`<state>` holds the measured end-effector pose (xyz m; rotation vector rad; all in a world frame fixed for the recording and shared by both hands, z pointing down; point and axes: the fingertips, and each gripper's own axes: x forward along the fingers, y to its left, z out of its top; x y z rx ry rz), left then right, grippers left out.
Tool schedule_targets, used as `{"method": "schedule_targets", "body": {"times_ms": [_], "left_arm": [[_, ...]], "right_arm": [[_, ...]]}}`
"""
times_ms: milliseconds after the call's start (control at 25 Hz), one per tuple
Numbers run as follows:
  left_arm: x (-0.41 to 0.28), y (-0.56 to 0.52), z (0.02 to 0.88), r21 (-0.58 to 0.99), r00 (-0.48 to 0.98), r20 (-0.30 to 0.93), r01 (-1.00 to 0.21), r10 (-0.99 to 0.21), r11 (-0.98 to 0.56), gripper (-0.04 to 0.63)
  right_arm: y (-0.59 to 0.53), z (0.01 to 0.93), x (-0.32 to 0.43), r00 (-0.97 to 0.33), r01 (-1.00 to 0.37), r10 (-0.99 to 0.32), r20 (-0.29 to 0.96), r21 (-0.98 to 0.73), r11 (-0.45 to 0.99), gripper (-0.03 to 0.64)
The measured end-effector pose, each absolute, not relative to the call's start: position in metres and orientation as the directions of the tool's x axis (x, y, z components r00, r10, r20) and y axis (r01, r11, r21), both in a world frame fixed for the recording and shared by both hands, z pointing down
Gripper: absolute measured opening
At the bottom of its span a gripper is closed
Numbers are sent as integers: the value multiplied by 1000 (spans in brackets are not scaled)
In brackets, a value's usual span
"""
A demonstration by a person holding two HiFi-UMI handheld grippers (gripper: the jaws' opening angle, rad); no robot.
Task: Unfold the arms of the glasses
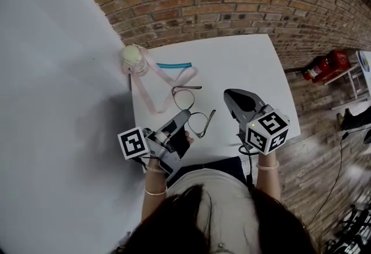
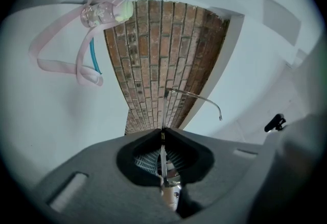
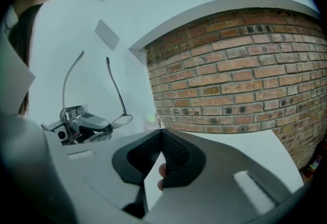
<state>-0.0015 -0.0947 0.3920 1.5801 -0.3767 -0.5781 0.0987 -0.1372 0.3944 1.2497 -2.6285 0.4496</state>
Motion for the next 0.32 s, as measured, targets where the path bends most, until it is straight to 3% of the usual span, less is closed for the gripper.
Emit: {"method": "schedule_targets", "body": {"times_ms": [320], "left_arm": [[3,-88,398,993,819,-116,85,-562,-80,23]], "right_arm": [[-124,397,99,-616,-787,-726,305,-199,585,6]]}}
